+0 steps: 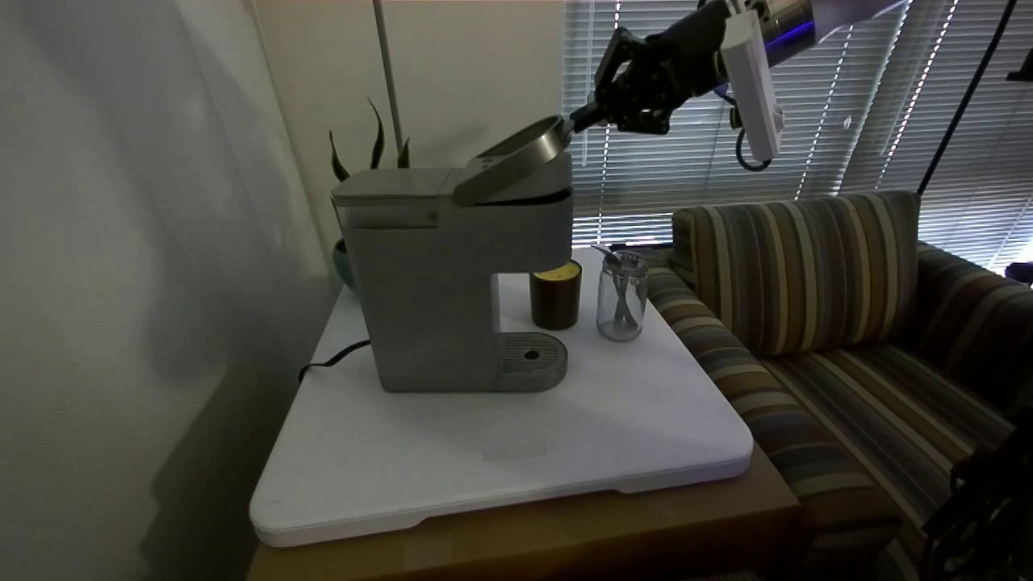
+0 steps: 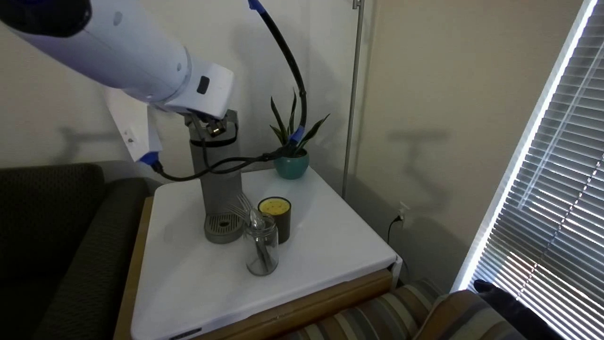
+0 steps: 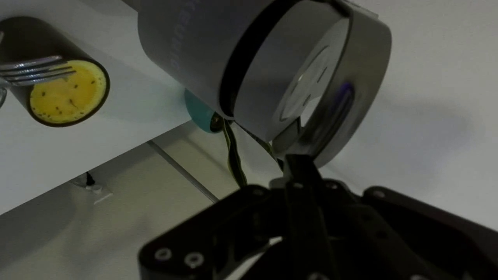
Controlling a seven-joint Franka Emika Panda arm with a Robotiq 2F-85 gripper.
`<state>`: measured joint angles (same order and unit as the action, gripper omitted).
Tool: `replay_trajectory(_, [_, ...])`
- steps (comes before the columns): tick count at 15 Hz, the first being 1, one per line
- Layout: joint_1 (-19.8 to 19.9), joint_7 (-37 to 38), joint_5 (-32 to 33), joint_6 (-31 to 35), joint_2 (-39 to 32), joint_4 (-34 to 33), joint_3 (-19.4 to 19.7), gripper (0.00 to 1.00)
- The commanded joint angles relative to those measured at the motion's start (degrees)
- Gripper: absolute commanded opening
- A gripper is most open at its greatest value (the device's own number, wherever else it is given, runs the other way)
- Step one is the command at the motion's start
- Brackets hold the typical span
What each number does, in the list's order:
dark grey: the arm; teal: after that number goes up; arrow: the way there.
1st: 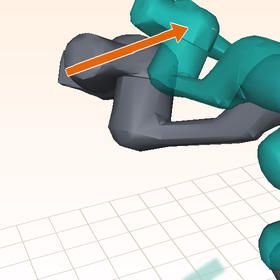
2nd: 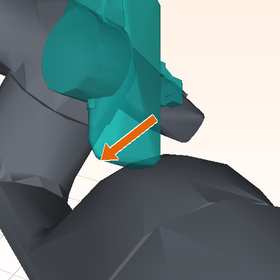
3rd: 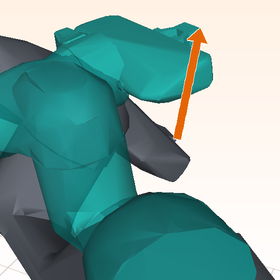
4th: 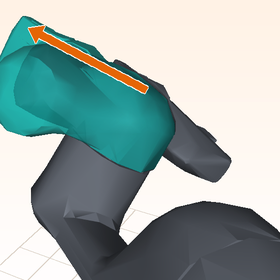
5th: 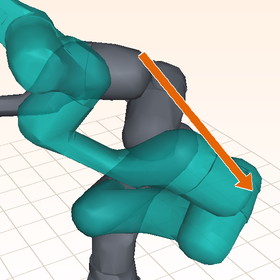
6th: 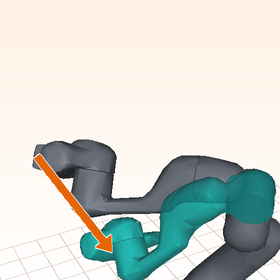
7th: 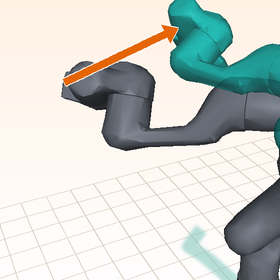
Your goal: Open the coffee maker, close it, and then open it again
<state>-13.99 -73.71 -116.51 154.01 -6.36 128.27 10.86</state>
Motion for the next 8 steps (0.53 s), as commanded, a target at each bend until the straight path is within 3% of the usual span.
replay_trajectory(1, [-0.12, 0.4, 1.46, 0.37, 2.12, 1.42, -0.09, 0.0])
replay_trajectory(8, [0.07, -0.15, 0.89, -1.78, 1.34, 0.62, -0.05, 0.0])
